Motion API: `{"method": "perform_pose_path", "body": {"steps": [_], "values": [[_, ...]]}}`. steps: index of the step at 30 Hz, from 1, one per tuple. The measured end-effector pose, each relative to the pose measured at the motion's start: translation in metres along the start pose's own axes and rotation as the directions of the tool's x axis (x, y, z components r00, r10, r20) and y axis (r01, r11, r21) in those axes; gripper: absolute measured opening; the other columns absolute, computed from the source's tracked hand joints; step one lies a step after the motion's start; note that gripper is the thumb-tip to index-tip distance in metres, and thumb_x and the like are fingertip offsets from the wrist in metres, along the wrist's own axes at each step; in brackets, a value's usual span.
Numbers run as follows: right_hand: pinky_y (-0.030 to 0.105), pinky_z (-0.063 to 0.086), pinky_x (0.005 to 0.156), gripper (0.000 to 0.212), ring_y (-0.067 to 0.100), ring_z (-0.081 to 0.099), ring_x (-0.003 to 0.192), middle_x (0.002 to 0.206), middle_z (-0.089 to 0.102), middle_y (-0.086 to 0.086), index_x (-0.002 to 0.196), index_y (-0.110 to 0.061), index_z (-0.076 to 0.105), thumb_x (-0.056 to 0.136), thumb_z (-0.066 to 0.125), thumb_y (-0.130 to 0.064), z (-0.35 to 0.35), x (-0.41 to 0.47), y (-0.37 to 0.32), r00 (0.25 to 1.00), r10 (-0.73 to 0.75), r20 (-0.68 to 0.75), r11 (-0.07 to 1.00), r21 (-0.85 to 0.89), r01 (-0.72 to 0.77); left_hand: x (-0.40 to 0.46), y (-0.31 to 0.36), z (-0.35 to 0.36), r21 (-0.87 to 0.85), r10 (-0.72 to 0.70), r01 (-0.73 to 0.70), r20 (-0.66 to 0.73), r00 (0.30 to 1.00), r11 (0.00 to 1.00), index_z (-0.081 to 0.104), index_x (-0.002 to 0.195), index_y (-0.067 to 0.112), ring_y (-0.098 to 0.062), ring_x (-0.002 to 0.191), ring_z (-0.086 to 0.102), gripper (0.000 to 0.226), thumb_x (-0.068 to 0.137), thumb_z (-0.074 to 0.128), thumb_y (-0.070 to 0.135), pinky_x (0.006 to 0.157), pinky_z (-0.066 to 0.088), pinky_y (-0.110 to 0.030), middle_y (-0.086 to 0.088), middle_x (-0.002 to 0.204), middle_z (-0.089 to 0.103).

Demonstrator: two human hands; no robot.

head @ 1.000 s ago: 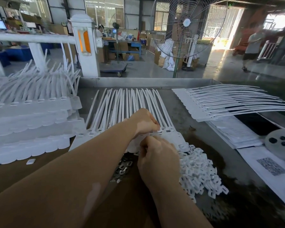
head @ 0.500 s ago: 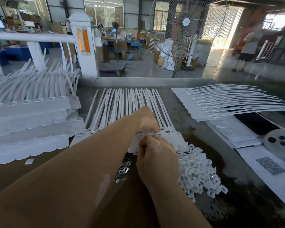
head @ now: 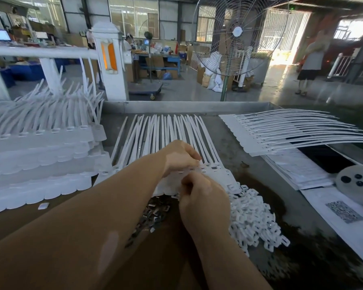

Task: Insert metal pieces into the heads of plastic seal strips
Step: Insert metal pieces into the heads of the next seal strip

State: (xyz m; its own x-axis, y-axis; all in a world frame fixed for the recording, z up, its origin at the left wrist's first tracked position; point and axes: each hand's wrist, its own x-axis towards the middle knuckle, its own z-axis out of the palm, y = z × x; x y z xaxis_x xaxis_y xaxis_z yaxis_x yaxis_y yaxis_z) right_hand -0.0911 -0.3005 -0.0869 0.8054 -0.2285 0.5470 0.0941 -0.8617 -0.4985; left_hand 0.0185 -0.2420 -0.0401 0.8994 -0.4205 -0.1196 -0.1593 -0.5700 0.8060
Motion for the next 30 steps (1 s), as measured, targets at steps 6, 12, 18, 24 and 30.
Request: {"method": "perform_pose_path", "body": {"steps": [6, 12, 18, 24, 30], "values": [[0.025, 0.032, 0.064, 0.017, 0.015, 0.057, 0.079, 0.087, 0.064, -0.005, 0.101, -0.018, 0.058, 0.092, 0.045, -0.014, -0.003, 0.002, 0.001, 0.997, 0.081, 0.003, 0.994, 0.070, -0.081, -0.040, -0.014, -0.016, -0.005, 0.111, -0.113, -0.131, 0.985, 0.994, 0.067, 0.088, 0.024, 0.000, 0.086, 0.057, 0.009, 0.087, 0.064, 0.015, 0.066, 0.039, -0.012, 0.011, 0.090, 0.065], [0.020, 0.034, 0.067, 0.022, 0.011, 0.055, 0.081, 0.092, 0.065, -0.003, 0.106, -0.016, 0.058, 0.091, 0.046, -0.006, -0.002, 0.003, 0.003, 0.990, 0.138, 0.017, 0.985, 0.100, -0.140, -0.073, -0.030, -0.010, 0.295, 0.231, -0.179, -0.153, 0.961, 0.939, 0.064, 0.081, 0.035, 0.008, 0.075, 0.052, 0.013, 0.087, 0.065, 0.023, 0.065, 0.035, -0.007, 0.024, 0.077, 0.056], [0.023, 0.037, 0.070, 0.022, 0.013, 0.058, 0.083, 0.087, 0.064, -0.007, 0.099, -0.016, 0.061, 0.089, 0.046, -0.003, -0.004, 0.002, 0.003, 0.982, 0.187, -0.011, 0.973, 0.139, -0.184, -0.086, -0.049, 0.009, 0.508, 0.414, -0.270, -0.192, 0.890, 0.818, 0.069, 0.098, 0.031, 0.000, 0.081, 0.044, 0.013, 0.089, 0.060, 0.026, 0.082, 0.036, -0.021, 0.017, 0.088, 0.053], [0.029, 0.045, 0.074, 0.022, 0.015, 0.059, 0.084, 0.081, 0.058, -0.011, 0.096, -0.017, 0.061, 0.088, 0.047, -0.002, -0.005, 0.002, 0.002, 0.980, 0.198, -0.008, 0.971, 0.140, -0.195, -0.090, -0.050, 0.013, 0.648, 0.487, -0.355, -0.029, 0.873, 0.674, 0.062, 0.117, 0.038, -0.010, 0.103, 0.041, 0.028, 0.094, 0.045, 0.036, 0.081, 0.016, -0.027, 0.013, 0.109, 0.057], [0.028, 0.043, 0.070, 0.019, 0.012, 0.056, 0.080, 0.080, 0.057, -0.013, 0.092, -0.020, 0.060, 0.089, 0.047, -0.005, -0.002, 0.002, 0.002, 0.982, 0.191, -0.011, 0.976, 0.113, -0.188, -0.089, -0.051, 0.016, 0.656, 0.463, -0.356, 0.012, 0.886, 0.665, 0.059, 0.121, 0.036, -0.010, 0.106, 0.038, 0.031, 0.093, 0.046, 0.040, 0.079, 0.013, -0.027, 0.012, 0.113, 0.055]]}}
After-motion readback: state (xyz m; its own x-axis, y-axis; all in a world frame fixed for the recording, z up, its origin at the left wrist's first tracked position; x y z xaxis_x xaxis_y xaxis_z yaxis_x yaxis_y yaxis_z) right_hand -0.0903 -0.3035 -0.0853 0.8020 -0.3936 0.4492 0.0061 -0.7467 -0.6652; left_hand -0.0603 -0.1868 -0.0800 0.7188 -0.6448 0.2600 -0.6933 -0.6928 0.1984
